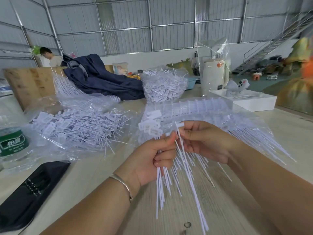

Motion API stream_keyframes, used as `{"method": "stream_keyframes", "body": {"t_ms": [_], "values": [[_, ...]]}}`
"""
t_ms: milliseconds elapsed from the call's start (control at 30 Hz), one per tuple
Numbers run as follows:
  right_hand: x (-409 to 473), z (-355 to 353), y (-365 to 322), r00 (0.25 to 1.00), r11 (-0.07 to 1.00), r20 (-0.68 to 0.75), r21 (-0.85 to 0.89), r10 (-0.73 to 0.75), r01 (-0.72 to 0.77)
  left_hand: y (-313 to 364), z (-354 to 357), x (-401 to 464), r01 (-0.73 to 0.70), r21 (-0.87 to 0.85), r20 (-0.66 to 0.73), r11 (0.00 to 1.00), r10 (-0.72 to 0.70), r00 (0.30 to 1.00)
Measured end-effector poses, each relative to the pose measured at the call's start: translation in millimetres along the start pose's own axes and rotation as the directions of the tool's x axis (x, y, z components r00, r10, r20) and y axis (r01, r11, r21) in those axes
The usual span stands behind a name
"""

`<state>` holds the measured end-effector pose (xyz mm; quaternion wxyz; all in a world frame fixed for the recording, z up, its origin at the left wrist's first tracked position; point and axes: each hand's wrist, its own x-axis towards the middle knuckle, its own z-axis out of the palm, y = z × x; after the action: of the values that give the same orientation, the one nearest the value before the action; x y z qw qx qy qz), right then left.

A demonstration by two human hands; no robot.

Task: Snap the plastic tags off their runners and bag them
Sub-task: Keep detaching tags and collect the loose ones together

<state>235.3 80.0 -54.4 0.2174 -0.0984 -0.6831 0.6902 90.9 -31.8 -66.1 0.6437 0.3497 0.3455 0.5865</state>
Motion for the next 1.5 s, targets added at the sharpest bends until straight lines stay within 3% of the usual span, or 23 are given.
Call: {"method": "stream_keyframes", "body": {"t_ms": [200,367,600,767,1000,1200,1500], "values": [[0,8,0,0.995,0.992,-0.09,-0.122,-0.031,0.019,-4,-9,0,0.035,-0.021,-0.015,0.999,-0.036,0.999],[5,16,5,0.98,0.968,-0.138,-0.228,-0.14,0.106,-16,4,7,-0.042,0.115,-0.072,0.992,0.051,0.996],[3,-2,-2,0.967,0.99,-0.217,0.023,-0.133,0.141,1,-3,1,-0.044,0.192,-0.068,0.981,0.057,0.996],[0,-8,1,0.969,0.995,-0.229,-0.059,-0.097,0.085,7,-7,1,-0.08,-0.041,-0.135,0.996,0.074,0.988],[-2,-8,-4,0.988,0.984,-0.137,-0.175,-0.065,0.04,7,-13,1,-0.036,0.252,-0.296,0.967,0.112,0.949],[-1,-8,4,0.978,0.903,-0.202,-0.427,-0.056,-0.037,4,-11,-2,0.028,0.513,-0.256,0.858,0.122,0.959],[-7,-18,-9,0.996,0.918,-0.068,-0.39,0.05,-0.073,14,-5,-6,0.037,0.614,-0.186,0.788,0.1,0.978]]}}
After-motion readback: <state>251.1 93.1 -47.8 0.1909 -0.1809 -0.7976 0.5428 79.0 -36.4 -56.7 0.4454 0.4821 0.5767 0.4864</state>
